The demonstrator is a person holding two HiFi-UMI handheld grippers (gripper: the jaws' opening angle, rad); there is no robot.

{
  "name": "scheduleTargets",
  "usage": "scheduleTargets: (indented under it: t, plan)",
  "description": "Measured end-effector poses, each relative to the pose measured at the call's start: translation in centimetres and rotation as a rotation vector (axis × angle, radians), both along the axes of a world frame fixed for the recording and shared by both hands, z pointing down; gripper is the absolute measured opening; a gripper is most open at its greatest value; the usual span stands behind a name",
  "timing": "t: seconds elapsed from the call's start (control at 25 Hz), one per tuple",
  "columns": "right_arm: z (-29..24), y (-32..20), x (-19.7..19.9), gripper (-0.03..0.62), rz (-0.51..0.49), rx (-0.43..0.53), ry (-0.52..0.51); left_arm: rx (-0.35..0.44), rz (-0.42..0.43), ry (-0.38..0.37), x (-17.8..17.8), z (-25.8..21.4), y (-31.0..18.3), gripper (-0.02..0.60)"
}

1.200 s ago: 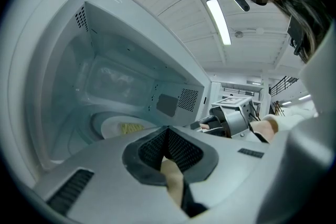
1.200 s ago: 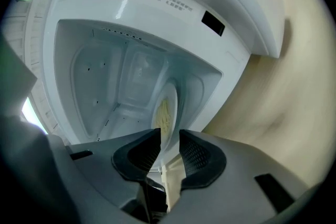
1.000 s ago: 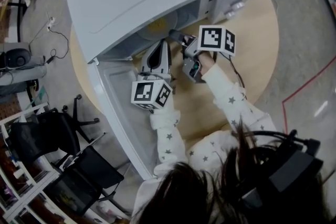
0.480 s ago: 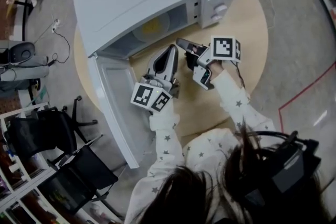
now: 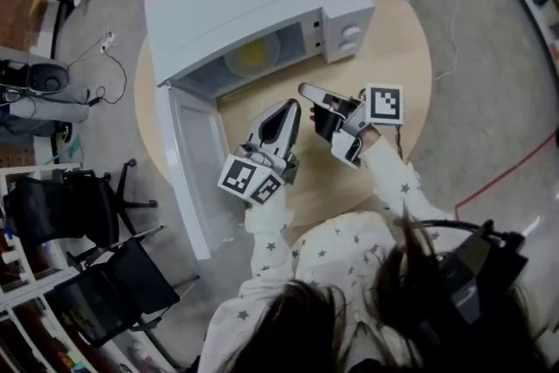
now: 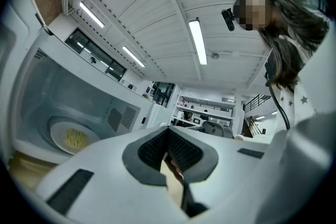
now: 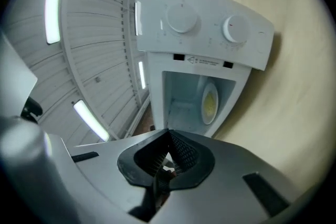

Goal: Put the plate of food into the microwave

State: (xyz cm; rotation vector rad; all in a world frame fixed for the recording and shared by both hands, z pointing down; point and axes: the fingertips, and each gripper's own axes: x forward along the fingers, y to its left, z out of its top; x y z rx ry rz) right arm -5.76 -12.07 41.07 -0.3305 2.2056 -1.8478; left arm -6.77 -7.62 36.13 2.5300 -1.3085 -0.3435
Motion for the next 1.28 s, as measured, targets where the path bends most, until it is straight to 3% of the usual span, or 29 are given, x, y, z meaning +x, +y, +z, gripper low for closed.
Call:
scheduleTargets:
  t: [0.12, 0.28, 0.56, 1.04, 1.28]
  plan:
    - [-1.9, 0.7, 1.0, 0.005, 0.005, -0.008, -0.106, 0.015, 0.005, -0.022, 0.7, -1.0, 0.9, -0.005]
    - [-3.2, 2.6, 1.7, 0.005, -0.047, 0.001, -0.112, 0.040, 0.018, -0.005, 1.5, -3.2, 2.3, -0.005]
    - [-6.4, 5.4, 2.8, 0.005, -0.091, -0.003, -0.206, 0.060, 0.030, -0.064, 3.2, -5.4, 5.9, -0.005]
    - [-8.6, 6.9, 3.1, 0.005, -0.091, 0.001, -0.275, 0.083, -0.035, -0.146, 1.4, -6.8, 7.0, -0.005]
    - [-7.6, 7.2, 2.9, 0.005, -0.089, -0.018, -0.240, 0.060, -0.052, -0.172, 1.2, -6.4, 7.7, -0.005]
